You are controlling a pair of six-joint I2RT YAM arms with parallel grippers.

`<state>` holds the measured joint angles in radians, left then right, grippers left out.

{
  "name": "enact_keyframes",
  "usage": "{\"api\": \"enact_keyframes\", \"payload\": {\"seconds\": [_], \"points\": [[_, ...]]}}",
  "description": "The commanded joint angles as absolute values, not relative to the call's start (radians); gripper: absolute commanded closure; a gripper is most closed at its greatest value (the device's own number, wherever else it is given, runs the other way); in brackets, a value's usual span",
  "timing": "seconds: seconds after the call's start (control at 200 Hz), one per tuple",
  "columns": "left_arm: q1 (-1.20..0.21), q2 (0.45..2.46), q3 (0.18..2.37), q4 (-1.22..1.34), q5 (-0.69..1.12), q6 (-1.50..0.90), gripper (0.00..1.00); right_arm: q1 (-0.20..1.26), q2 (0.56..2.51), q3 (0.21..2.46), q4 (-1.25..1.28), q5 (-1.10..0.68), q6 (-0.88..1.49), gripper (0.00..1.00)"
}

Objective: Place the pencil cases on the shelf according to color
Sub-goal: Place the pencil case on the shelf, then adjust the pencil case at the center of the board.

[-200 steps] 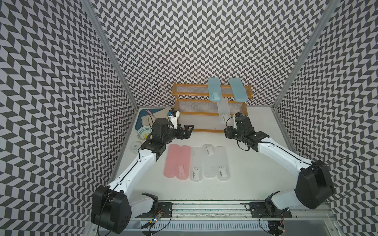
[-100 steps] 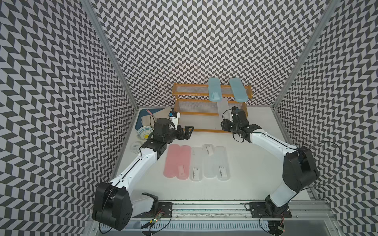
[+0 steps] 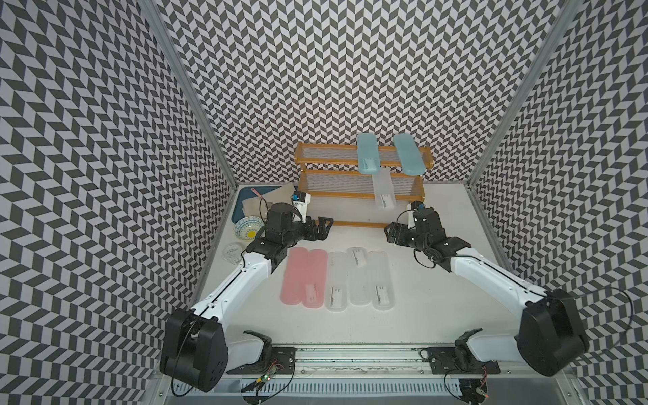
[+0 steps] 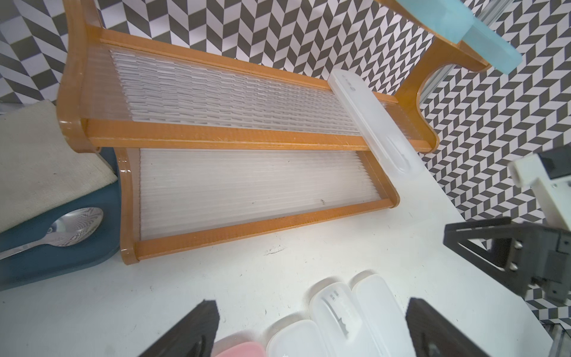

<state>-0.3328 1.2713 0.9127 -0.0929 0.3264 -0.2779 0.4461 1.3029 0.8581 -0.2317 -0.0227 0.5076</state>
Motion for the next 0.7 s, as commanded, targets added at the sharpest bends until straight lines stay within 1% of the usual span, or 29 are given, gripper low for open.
{"api": "enact_keyframes", "payload": {"seconds": [0.0,0.1,0.21,0.345,0.481,0.696], "points": [[-0.347,1.280,0.939,-0.105,0.326,-0.265,0.01,0.497,1.234,0.753,-0.234,-0.022,0.539,0.12],[-0.351,1.282,0.940,-0.106,0.325,-0.265,0.00,0.554,1.185,0.652,-0.258,0.003,0.583,0.11],[-0.351,1.279,0.940,-0.107,0.318,-0.263,0.00,0.617,1.138,0.539,-0.216,-0.008,0.645,0.10],[-0.351,1.277,0.941,-0.109,0.315,-0.262,0.00,0.706,1.144,0.457,-0.167,-0.008,0.716,0.09],[-0.351,1.278,0.940,-0.110,0.314,-0.259,0.00,0.771,1.195,0.436,-0.130,0.005,0.762,0.09],[-0.350,1.278,0.939,-0.108,0.314,-0.261,0.00,0.849,1.282,0.491,-0.151,0.069,0.784,0.09]]}}
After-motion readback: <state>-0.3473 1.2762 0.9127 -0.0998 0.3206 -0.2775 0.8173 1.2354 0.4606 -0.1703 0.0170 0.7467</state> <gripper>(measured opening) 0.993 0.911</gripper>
